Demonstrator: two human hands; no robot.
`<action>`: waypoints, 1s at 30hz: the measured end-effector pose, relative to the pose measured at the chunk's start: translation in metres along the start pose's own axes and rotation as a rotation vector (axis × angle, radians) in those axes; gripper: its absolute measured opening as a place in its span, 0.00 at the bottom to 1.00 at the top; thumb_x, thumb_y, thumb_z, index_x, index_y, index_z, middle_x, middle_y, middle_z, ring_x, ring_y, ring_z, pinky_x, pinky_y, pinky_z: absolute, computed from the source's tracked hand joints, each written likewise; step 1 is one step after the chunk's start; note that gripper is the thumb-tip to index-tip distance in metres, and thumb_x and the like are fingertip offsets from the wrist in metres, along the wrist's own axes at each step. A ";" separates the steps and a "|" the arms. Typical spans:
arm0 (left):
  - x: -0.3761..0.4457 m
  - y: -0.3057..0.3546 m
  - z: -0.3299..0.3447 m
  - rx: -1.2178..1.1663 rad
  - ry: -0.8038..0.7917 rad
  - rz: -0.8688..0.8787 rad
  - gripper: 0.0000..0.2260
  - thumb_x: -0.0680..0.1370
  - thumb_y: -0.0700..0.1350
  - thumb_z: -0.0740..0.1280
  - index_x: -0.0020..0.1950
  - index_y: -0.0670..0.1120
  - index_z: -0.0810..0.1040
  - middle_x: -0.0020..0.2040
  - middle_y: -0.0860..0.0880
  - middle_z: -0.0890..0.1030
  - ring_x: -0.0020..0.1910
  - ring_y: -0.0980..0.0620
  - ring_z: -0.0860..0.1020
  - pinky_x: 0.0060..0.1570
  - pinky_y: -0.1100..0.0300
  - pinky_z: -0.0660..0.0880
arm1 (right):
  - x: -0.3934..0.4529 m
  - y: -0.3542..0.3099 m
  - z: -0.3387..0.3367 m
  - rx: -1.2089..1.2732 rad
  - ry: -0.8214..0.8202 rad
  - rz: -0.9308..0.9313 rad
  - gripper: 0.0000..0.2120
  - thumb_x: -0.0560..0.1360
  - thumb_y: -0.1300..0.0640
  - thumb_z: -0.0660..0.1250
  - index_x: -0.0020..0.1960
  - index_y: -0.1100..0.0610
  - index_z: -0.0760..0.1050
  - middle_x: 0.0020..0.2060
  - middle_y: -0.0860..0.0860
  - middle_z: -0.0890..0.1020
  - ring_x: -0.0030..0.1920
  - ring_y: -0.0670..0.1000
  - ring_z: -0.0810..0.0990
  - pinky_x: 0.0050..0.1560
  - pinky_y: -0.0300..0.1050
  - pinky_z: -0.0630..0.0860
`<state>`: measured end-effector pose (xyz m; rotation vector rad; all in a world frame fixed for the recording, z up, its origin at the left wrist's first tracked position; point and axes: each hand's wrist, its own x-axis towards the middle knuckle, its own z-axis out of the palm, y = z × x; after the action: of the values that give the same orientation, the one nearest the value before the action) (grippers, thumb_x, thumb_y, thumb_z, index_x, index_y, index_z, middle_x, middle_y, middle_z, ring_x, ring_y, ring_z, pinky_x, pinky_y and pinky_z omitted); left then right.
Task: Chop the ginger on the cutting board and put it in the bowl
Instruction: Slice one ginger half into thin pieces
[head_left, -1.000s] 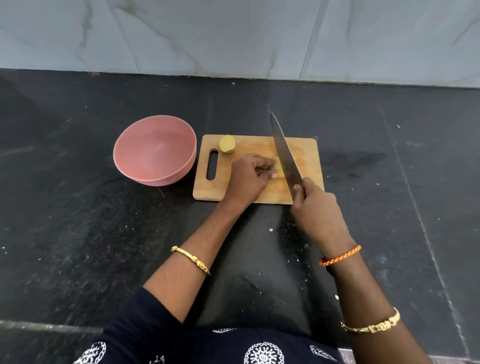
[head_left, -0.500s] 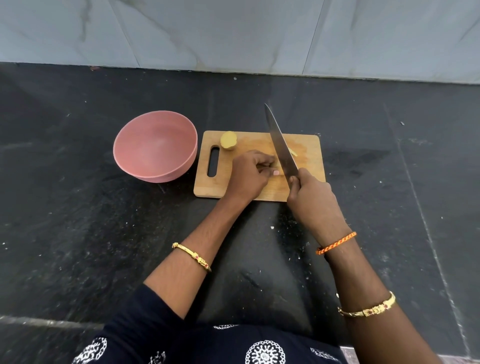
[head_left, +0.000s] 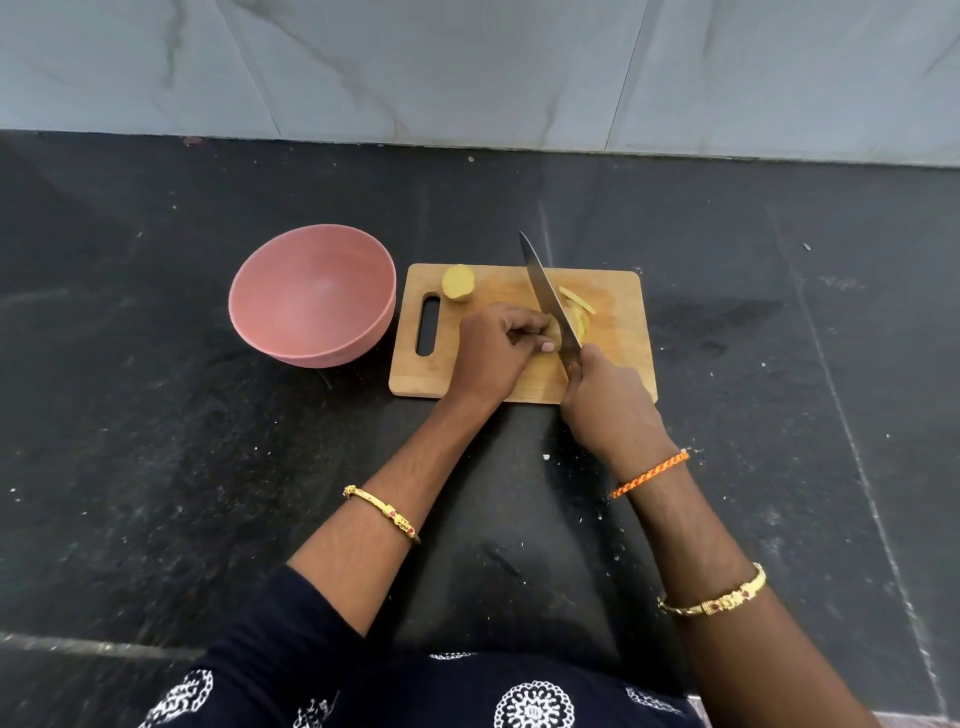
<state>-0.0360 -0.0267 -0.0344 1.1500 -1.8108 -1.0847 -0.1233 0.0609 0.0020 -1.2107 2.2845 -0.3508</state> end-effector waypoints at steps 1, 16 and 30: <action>0.000 0.000 0.000 0.008 -0.001 0.005 0.11 0.68 0.34 0.74 0.50 0.39 0.83 0.47 0.46 0.83 0.45 0.57 0.80 0.48 0.72 0.75 | -0.002 0.001 0.000 -0.001 -0.008 0.010 0.07 0.81 0.56 0.52 0.54 0.56 0.65 0.43 0.58 0.73 0.47 0.62 0.76 0.43 0.50 0.71; 0.009 0.012 -0.008 0.252 -0.314 0.011 0.23 0.71 0.45 0.74 0.64 0.43 0.75 0.54 0.49 0.71 0.48 0.55 0.75 0.46 0.71 0.73 | -0.052 0.039 -0.012 0.319 0.100 0.041 0.15 0.77 0.54 0.57 0.32 0.54 0.64 0.28 0.50 0.72 0.35 0.52 0.72 0.32 0.43 0.66; 0.013 0.018 -0.010 0.371 -0.309 0.061 0.21 0.71 0.45 0.73 0.62 0.46 0.76 0.54 0.50 0.74 0.45 0.58 0.72 0.45 0.69 0.68 | -0.039 0.041 -0.012 0.389 0.099 0.044 0.14 0.79 0.52 0.57 0.36 0.56 0.69 0.32 0.50 0.75 0.33 0.49 0.73 0.30 0.41 0.67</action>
<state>-0.0377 -0.0372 -0.0129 1.1736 -2.3478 -0.9550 -0.1411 0.1159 0.0061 -0.9608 2.1843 -0.8108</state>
